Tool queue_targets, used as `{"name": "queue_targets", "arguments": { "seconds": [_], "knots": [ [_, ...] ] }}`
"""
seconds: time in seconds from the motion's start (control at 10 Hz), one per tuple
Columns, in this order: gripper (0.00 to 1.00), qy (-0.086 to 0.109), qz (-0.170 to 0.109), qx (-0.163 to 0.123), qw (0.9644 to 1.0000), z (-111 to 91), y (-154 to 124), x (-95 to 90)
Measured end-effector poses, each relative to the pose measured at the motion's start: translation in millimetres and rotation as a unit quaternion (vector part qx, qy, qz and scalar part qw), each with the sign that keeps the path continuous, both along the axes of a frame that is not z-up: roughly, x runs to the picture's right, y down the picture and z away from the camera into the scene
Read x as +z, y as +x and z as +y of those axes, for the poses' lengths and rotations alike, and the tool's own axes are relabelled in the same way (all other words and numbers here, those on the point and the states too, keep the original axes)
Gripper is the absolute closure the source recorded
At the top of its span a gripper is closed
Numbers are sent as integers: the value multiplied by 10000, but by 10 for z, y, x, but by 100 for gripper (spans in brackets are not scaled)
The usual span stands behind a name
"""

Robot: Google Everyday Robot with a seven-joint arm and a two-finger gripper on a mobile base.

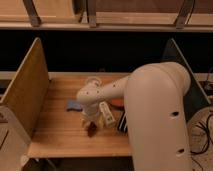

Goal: Drag the pepper across the table

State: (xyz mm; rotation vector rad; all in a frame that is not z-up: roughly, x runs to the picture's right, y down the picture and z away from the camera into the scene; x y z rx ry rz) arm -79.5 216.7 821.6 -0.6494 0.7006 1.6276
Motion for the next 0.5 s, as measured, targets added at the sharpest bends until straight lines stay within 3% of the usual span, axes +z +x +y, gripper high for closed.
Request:
{"name": "queue_targets", "arguments": {
  "seconds": [0.2, 0.5],
  "knots": [
    [38, -83, -50, 19, 10000, 57, -21, 23],
    [66, -152, -160, 43, 9997, 79, 26, 33]
  ]
}}
